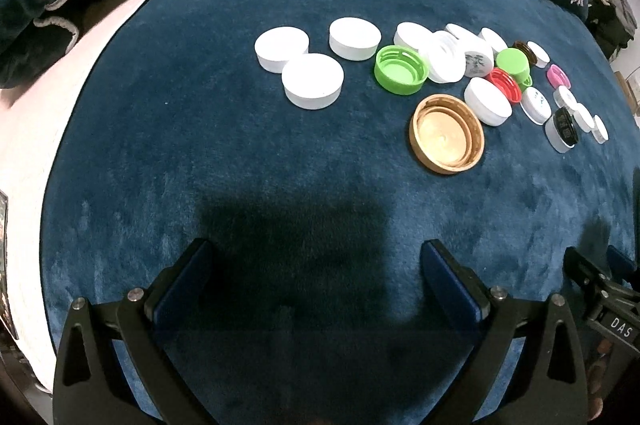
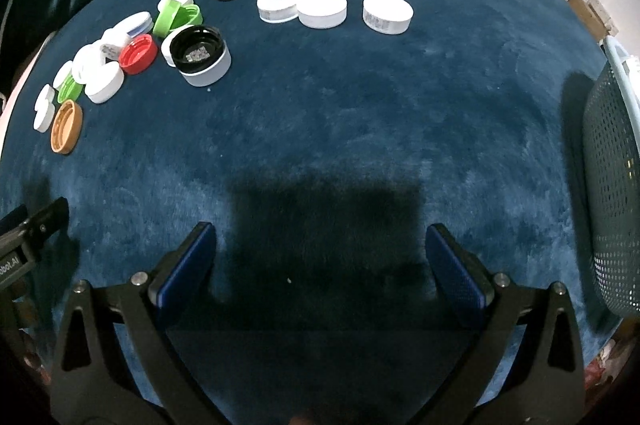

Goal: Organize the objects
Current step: 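Move both open grippers back from the basket to the caps, then grasp the black cap with the right gripper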

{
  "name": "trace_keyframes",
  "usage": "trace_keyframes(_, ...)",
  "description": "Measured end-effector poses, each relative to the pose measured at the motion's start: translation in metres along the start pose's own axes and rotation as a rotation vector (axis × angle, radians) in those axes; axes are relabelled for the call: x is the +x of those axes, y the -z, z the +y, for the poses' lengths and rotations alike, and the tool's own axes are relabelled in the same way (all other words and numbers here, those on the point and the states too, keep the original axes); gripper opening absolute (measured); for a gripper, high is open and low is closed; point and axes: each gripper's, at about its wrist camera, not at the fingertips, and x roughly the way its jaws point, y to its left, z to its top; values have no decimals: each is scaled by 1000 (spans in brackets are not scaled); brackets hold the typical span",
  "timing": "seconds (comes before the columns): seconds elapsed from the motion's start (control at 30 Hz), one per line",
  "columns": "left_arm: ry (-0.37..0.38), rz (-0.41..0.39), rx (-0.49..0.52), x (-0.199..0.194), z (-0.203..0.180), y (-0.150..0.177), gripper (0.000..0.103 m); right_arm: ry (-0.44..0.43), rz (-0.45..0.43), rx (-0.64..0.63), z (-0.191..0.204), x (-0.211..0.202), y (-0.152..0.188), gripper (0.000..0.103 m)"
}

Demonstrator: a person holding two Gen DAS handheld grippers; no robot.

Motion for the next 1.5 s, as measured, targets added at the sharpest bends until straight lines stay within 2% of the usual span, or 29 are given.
trace_keyframes(0.37, 5, 3, 1, -4, -3, 10, 103, -16, -21, 6, 2, -3, 9, 103)
trace_keyframes(0.5, 4, 8, -1, -5, -4, 15, 103, -133, -117, 31, 2, -16, 0, 102)
trace_keyframes(0.63, 6, 12, -2, -7, -6, 19, 103, -191, -152, 10, 15, -19, -26, 98)
trace_keyframes(0.77, 18, 22, -7, -10, -6, 21, 103, -208, -166, -25, 16, -11, -53, 82)
trace_keyframes(0.93, 39, 21, -45, -14, -2, 19, 103, -216, -163, -69, 14, -6, -64, 62)
trace_keyframes(0.97, 44, 21, -52, -15, -2, 19, 102, -215, -159, -80, 17, -6, -66, 48)
trace_keyframes(1.03, 55, 14, -70, -20, -8, 27, 102, -233, -153, -86, 19, -6, -67, 32)
trace_keyframes(1.13, 71, -1, -102, -26, -11, 31, 102, -262, -182, -74, 10, -20, -64, 31)
trace_keyframes(1.17, 75, -5, -111, -20, -1, 25, 102, -280, -191, -59, 6, -25, -61, 31)
trace_keyframes(1.27, 81, -29, -121, -21, -4, 18, 102, -341, -206, 9, -8, -38, -58, 31)
trace_keyframes(1.37, 96, -59, -89, -24, -15, 2, 102, -367, -214, 68, -21, -47, -55, 32)
trace_keyframes(1.5, 86, -96, -9, -24, -42, -5, 102, -375, -223, 106, -33, -55, -48, 32)
